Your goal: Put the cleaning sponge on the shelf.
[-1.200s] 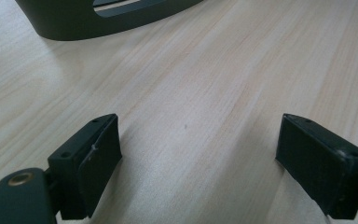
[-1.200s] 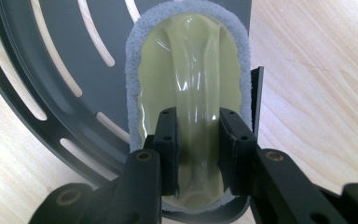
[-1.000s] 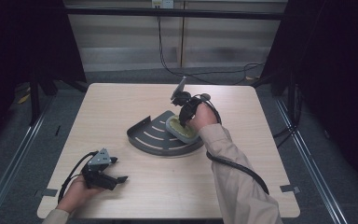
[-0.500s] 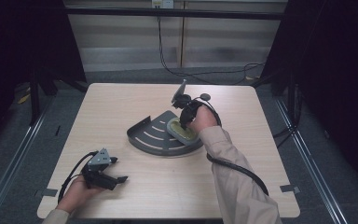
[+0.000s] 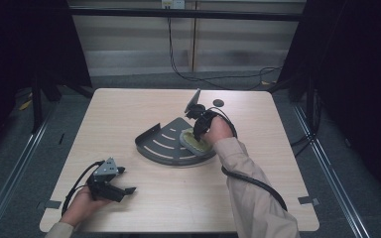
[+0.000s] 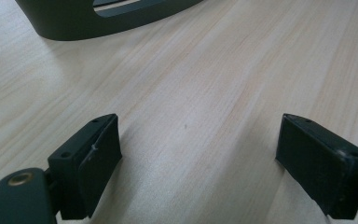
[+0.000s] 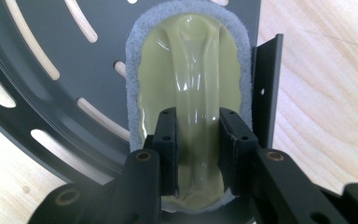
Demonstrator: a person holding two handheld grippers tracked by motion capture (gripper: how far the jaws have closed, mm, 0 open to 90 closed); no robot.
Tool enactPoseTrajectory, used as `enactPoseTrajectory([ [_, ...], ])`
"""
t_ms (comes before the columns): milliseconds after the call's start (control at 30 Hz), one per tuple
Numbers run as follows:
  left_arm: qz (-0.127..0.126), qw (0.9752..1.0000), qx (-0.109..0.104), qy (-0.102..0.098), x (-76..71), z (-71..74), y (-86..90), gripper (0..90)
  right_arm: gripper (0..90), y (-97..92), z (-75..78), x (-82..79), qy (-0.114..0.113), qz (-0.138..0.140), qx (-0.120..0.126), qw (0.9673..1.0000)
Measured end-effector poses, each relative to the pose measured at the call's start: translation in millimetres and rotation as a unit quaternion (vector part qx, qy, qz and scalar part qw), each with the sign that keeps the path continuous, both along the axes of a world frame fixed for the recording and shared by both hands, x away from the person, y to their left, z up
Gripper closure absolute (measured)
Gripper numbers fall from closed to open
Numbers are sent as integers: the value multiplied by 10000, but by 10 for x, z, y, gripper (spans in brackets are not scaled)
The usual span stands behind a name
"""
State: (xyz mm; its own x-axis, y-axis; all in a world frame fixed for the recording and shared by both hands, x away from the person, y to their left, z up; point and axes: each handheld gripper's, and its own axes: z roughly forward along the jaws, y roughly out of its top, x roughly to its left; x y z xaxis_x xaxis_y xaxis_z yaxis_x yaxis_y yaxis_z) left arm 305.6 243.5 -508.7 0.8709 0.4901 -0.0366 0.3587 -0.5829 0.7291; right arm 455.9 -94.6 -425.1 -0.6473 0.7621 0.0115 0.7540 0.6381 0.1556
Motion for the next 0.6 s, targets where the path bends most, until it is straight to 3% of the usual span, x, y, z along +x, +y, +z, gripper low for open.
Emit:
enactPoseTrajectory([
  [600,3,10000,-9,2,0,-1,0,132,697,-1,-18,-11,26,-55,-22,10000],
])
